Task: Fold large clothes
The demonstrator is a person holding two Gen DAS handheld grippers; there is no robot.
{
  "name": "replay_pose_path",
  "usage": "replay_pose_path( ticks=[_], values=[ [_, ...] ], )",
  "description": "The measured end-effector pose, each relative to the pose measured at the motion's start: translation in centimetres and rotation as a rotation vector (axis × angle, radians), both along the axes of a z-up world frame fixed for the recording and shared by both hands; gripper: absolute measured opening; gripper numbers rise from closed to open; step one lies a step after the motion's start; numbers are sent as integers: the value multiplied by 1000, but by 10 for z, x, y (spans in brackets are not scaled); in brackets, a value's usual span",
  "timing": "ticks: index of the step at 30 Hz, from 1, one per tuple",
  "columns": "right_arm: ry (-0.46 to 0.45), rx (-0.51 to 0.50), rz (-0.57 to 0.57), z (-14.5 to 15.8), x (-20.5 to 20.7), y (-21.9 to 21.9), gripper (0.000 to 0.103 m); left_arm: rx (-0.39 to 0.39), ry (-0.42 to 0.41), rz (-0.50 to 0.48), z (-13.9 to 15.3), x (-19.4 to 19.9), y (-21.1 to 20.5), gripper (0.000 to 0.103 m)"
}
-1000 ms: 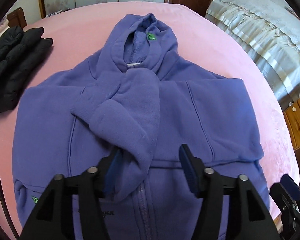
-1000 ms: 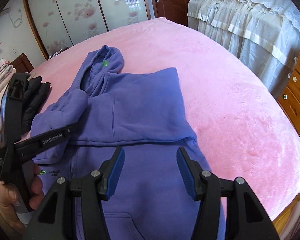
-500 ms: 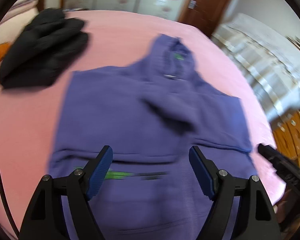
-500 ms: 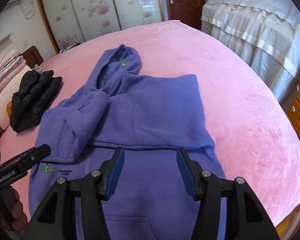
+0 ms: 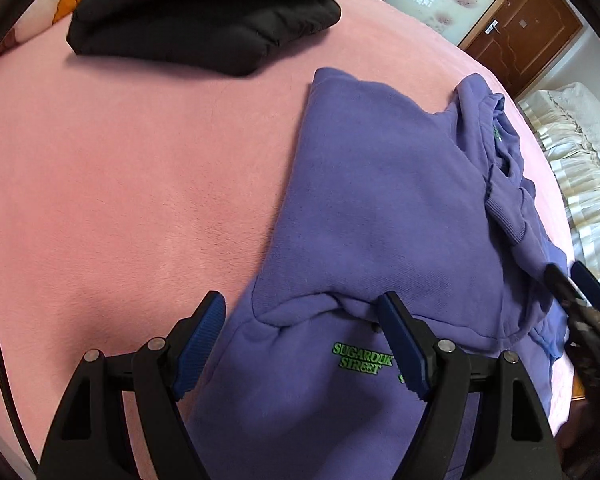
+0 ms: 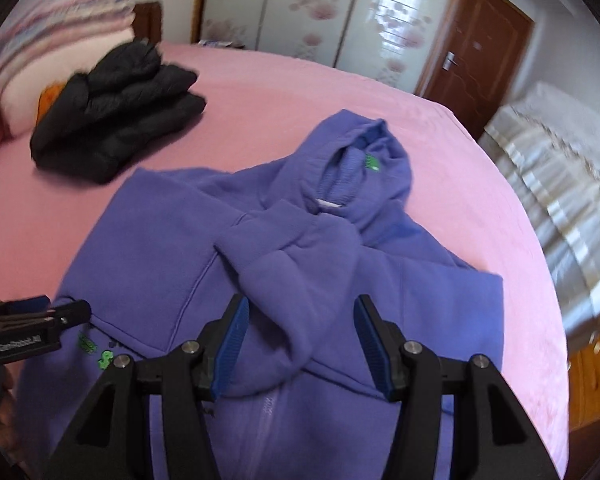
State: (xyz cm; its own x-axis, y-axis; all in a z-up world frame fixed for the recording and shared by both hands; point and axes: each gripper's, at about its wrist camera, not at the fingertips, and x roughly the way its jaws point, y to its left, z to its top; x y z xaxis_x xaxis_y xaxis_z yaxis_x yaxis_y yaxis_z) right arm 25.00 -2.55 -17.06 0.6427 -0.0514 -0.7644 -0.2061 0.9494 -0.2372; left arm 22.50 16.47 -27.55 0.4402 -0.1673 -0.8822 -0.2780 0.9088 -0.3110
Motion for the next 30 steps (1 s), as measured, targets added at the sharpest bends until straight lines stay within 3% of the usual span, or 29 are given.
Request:
replay_pose_path(
  ticks=[4,8,9,10,11,12,16,19,24,30],
  values=[
    [25,-160,56,-32,21,33,56,-7,-1,-3,-4,3,3,78],
    [46,-268,44,-54,37,43,56,-8,1,-2,-7,5,3,79],
    [50,-280,30,-57,41,42,55,-6,2,-2,-7,6,2,79],
    [48,-266,3,-56,47,37,44,-4,5,-2,-8,7,1,79],
    [52,-233,-11,-53,50,31,26,-3,6,-1,-8,6,1,79],
    [63,-180,-39,-48,53,23,25,0,6,-1,-7,6,2,79],
    [45,128,-279,-18,59,-52,25,18,14,3,-7,8,-2,79],
    [105,310,-447,-22,50,-120,40,38,23,-1,-6,10,-6,80],
    [203,401,-541,-37,24,-194,42,81,18,-24,5,12,-14,79],
    [207,433,-460,-25,19,-222,42,143,-68,-48,36,27,-21,79]
  ],
)
